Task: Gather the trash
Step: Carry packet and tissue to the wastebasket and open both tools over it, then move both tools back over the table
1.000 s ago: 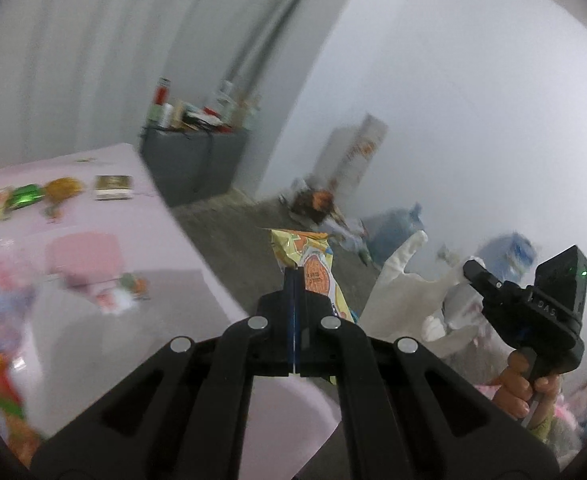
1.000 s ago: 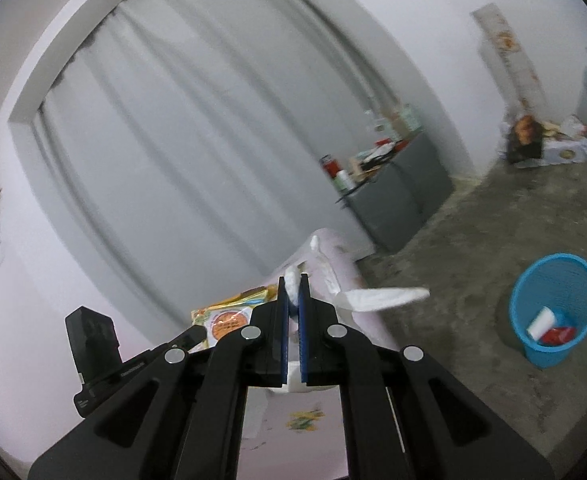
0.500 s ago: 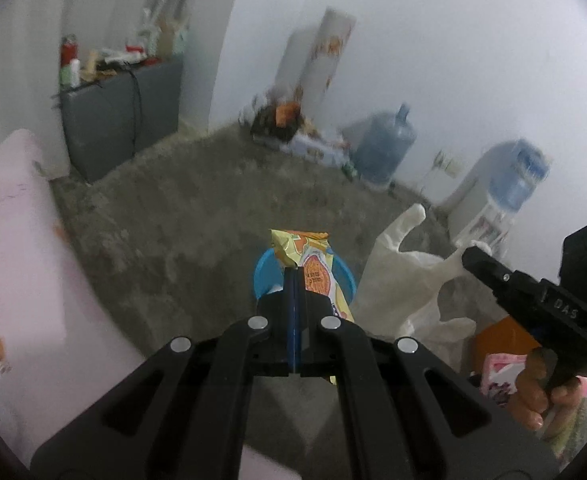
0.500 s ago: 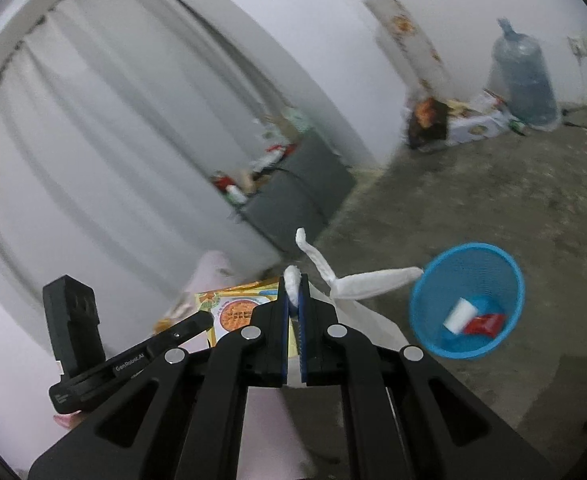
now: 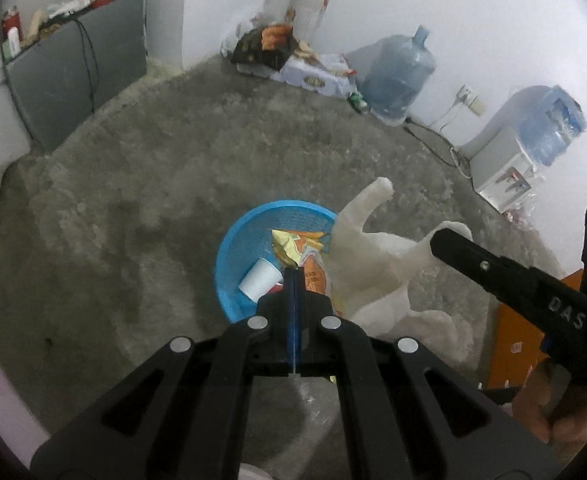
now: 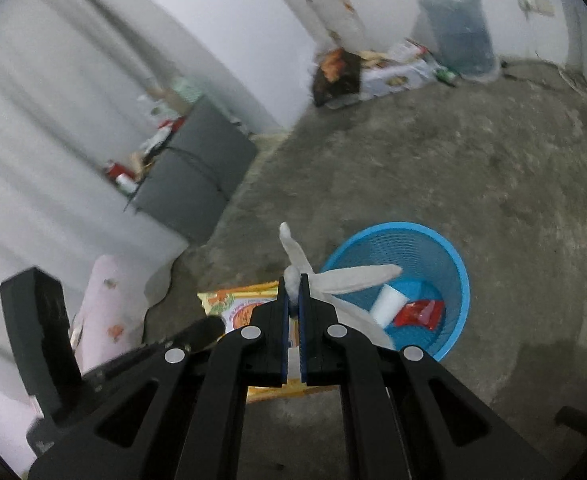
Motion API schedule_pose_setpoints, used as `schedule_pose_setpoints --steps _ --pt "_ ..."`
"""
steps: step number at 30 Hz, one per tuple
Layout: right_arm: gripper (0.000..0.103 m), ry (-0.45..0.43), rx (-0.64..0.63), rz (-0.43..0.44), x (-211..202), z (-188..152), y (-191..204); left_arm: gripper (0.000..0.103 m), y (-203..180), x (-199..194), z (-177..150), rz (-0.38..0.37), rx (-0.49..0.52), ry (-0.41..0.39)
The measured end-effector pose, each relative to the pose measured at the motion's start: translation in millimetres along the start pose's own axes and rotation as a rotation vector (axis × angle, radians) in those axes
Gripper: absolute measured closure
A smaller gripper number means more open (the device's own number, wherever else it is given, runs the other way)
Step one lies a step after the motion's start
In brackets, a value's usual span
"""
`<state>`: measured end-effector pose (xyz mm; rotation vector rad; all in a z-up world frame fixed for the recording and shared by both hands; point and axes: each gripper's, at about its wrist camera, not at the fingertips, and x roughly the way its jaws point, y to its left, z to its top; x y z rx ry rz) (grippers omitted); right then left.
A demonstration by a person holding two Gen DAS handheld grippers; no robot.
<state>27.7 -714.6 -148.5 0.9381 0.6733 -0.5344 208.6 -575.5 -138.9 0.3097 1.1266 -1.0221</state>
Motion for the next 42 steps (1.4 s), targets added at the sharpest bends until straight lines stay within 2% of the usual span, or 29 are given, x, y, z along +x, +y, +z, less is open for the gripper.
schedule_pose_setpoints --steps 3,5,6,7,9,12,18,22,24,28,31,34,38,42 --pt "0.097 0.042 0.042 -0.041 26 11 -21 0.103 -5 26 7 0.001 -0.013 0.014" --pt "0.094 0.062 0.060 -0.085 41 15 -35 0.091 -8 39 7 0.003 -0.025 0.032" --pt "0.092 0.074 0.061 -0.102 46 14 -39 0.080 -8 44 7 0.008 -0.029 0.043" --pt "0.087 0.086 0.068 -0.129 51 13 -44 0.077 -8 46 6 0.022 -0.031 0.047" --pt "0.082 0.084 0.081 -0.138 51 9 -51 0.077 -9 47 5 0.015 -0.037 0.047" --pt "0.065 0.070 0.077 -0.147 48 3 -55 0.074 -8 43 6 -0.006 -0.046 0.041" --pt "0.062 0.024 0.087 -0.112 20 -10 -43 0.071 -9 3 3 -0.029 -0.060 -0.009" --pt "0.052 -0.021 0.039 -0.069 -13 -21 -19 0.061 -11 -43 2 -0.030 -0.050 -0.055" --pt "0.049 -0.031 -0.005 -0.050 -30 -26 -2 0.059 -13 -73 0 -0.031 -0.030 -0.081" --pt "0.038 -0.086 -0.106 0.011 -84 -38 35 0.048 -12 -144 -15 -0.028 0.014 -0.155" --pt "0.033 -0.126 -0.156 0.065 -121 -47 59 0.041 0 -203 -36 -0.018 0.018 -0.219" --pt "0.032 -0.129 -0.173 0.133 -143 -57 78 0.037 19 -260 -65 -0.001 0.009 -0.285" --pt "0.032 -0.092 -0.204 0.234 -160 -77 110 0.034 48 -325 -108 0.039 -0.026 -0.344" --pt "0.032 -0.034 -0.258 0.299 -166 -97 143 0.034 85 -388 -161 0.084 -0.114 -0.429"
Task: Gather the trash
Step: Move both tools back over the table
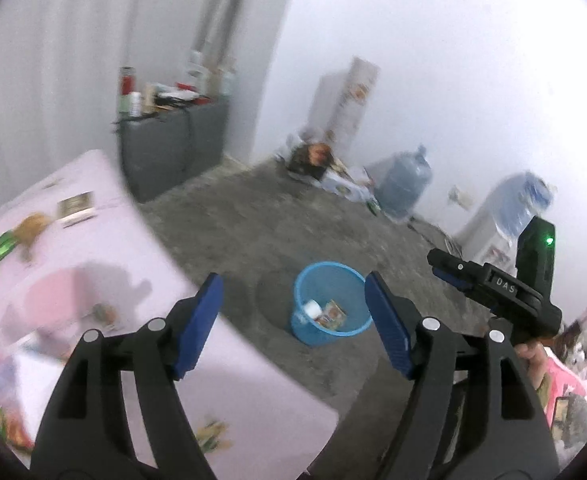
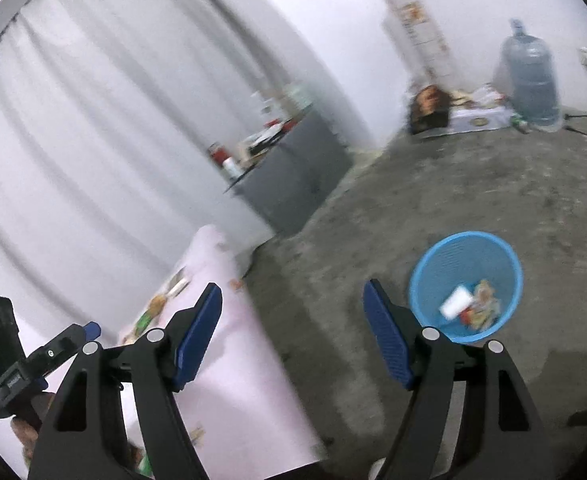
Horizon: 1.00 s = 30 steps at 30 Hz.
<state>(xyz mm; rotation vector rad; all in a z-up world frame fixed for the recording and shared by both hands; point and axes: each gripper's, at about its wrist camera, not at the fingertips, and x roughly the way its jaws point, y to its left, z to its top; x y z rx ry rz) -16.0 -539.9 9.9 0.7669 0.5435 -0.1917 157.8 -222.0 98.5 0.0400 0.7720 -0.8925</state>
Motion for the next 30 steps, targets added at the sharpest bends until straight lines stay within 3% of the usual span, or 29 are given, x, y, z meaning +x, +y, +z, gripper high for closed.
schedule_pose_setpoints --steps 8,16,21,30 --pt "0.032 0.125 -0.080 0.124 19 -26 61 0.033 70 -114 -44 0.166 -0.101 -0.192" --pt "0.032 0.261 -0.142 0.192 54 -58 105 0.033 109 -140 -92 0.242 -0.158 -0.212" --pt "0.032 0.354 -0.168 0.209 84 -78 124 0.033 108 -110 -124 0.298 -0.121 -0.108" --pt "0.032 0.461 -0.239 0.241 131 -93 152 0.033 108 -47 -155 0.551 0.087 0.098"
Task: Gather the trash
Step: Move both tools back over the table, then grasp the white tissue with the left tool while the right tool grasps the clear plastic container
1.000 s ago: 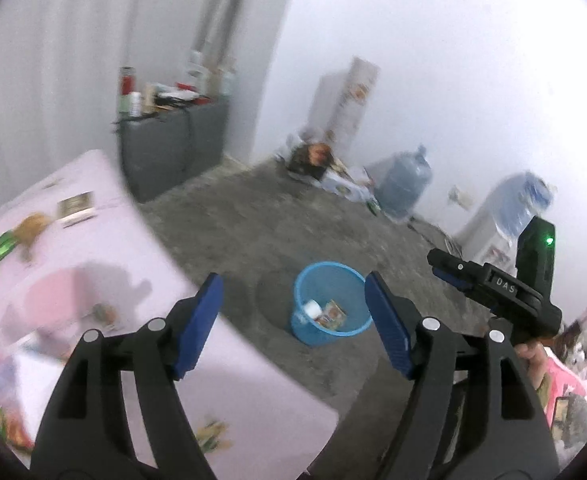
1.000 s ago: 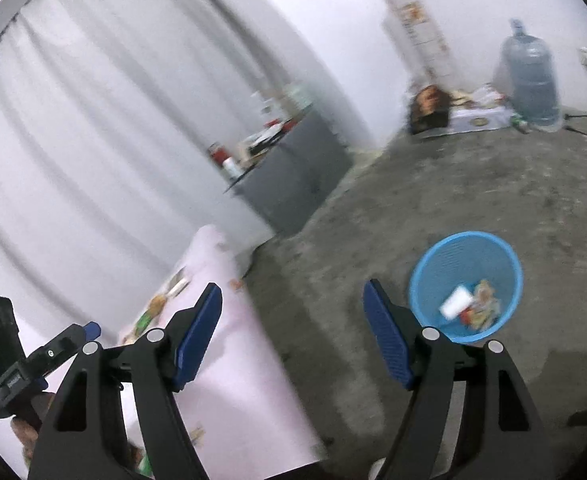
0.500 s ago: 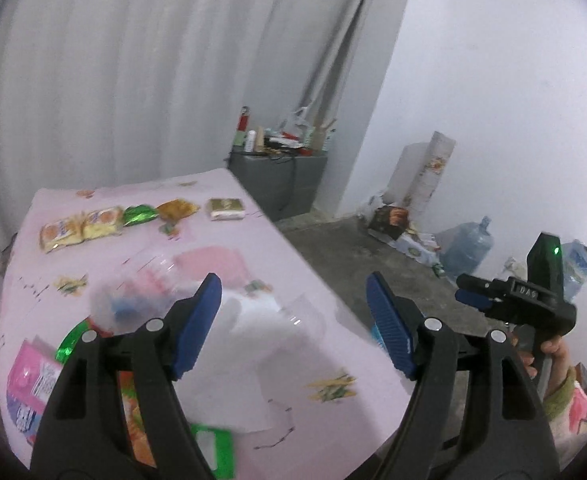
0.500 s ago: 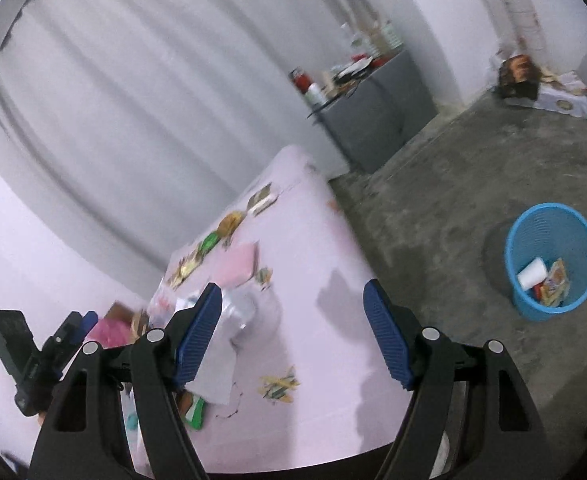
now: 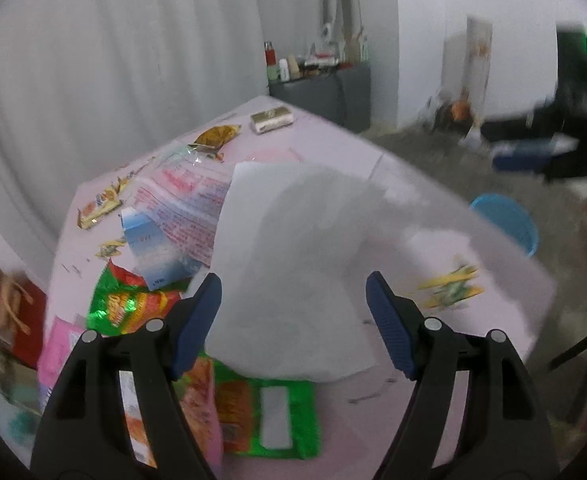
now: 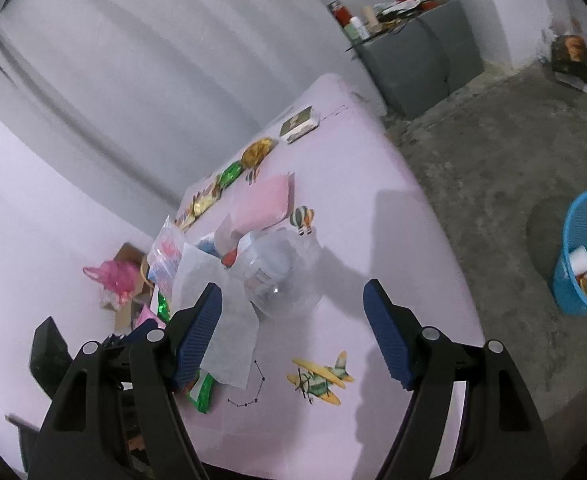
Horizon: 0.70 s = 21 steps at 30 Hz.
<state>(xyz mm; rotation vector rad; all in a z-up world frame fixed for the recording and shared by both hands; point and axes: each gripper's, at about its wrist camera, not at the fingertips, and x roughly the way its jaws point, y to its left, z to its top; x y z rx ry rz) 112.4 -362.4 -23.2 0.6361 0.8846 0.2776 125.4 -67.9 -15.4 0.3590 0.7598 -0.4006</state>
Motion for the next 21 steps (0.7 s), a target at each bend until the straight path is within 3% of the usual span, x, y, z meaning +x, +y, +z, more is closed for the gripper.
schedule_pose_setpoints --steps 6,11,18,21 --pt "0.032 0.073 0.020 0.057 40 16 -4 0.033 -9 38 3 0.089 0.102 0.077" --pt "0.032 0.133 0.080 0.114 65 34 -5 0.034 -10 47 4 0.139 0.128 0.085" --pt "0.032 0.215 0.070 0.045 101 55 10 0.049 -17 43 -1 0.209 0.178 0.081" --pt "0.041 0.251 0.048 0.012 112 51 14 0.059 -16 37 -2 0.221 0.165 0.073"
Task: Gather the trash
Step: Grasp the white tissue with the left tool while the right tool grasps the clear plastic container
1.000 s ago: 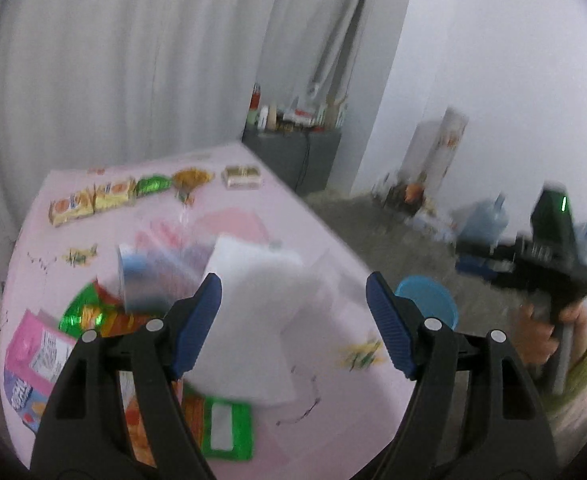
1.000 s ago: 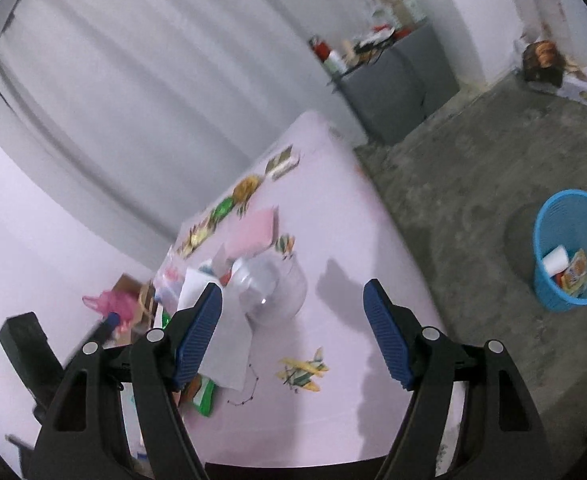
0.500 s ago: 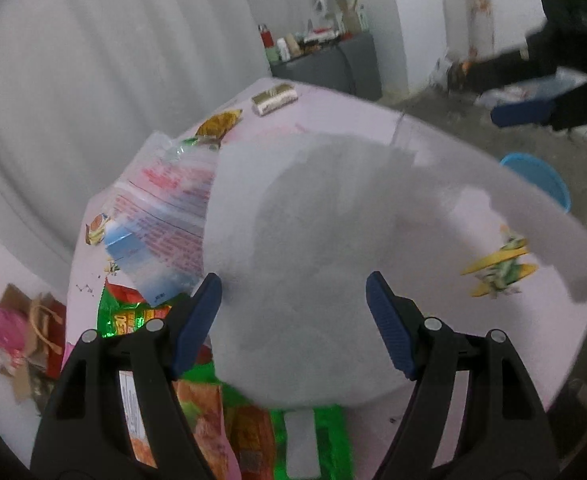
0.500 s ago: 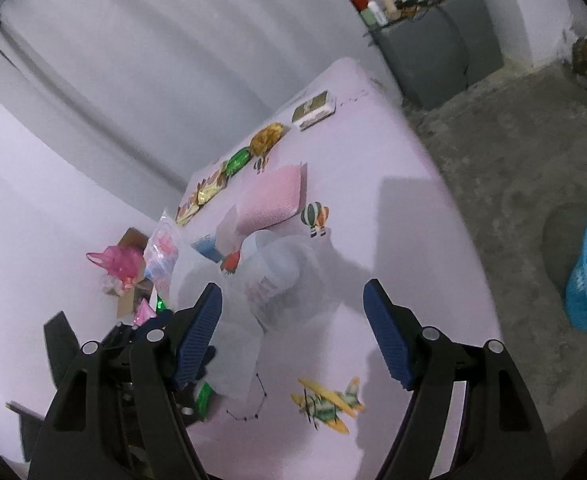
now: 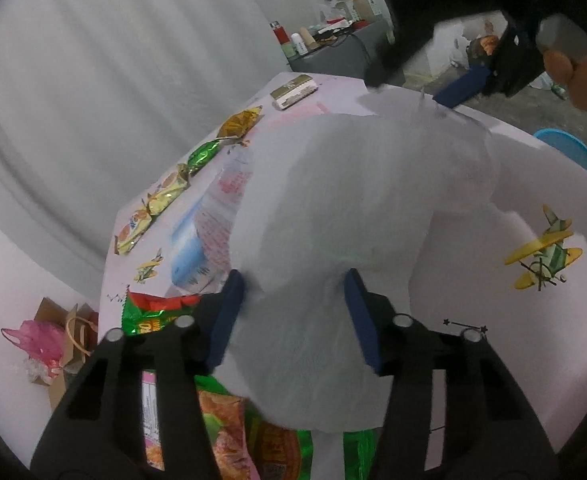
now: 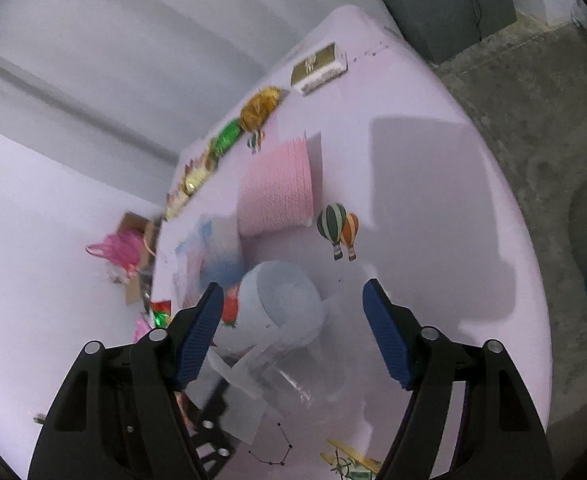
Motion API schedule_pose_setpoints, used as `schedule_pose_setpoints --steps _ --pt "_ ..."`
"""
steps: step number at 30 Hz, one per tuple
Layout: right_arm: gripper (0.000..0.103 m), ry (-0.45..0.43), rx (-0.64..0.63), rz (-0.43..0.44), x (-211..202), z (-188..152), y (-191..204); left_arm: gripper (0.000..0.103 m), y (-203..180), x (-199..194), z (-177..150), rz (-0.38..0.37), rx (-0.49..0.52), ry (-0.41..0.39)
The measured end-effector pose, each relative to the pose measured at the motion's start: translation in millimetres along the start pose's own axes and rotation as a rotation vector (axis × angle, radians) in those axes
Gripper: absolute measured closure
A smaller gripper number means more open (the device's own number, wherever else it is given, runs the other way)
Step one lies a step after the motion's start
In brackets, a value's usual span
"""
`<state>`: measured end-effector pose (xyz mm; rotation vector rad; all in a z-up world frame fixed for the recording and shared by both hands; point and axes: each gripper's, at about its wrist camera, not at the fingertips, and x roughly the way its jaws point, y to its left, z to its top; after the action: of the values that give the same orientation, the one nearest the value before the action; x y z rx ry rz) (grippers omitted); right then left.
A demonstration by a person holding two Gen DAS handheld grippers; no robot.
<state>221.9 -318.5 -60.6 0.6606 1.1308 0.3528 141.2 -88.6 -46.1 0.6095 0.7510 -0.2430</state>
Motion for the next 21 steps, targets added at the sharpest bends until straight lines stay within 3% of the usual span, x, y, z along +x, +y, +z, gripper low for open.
schedule_pose_setpoints --steps 4,12,16,21 --pt "0.054 0.009 -0.008 -0.017 0 -10 0 0.072 6 -3 1 -0.009 -0.027 -0.012" --pt "0.063 -0.038 -0.029 -0.058 -20 -31 0 0.093 13 -10 -2 -0.046 -0.063 -0.032" --pt "0.078 -0.062 -0.042 -0.095 -33 -45 -2 0.097 15 -10 -3 -0.075 -0.077 -0.031" --pt "0.088 -0.083 -0.060 -0.137 -45 -64 -7 0.100 19 -18 -4 -0.105 -0.098 -0.055"
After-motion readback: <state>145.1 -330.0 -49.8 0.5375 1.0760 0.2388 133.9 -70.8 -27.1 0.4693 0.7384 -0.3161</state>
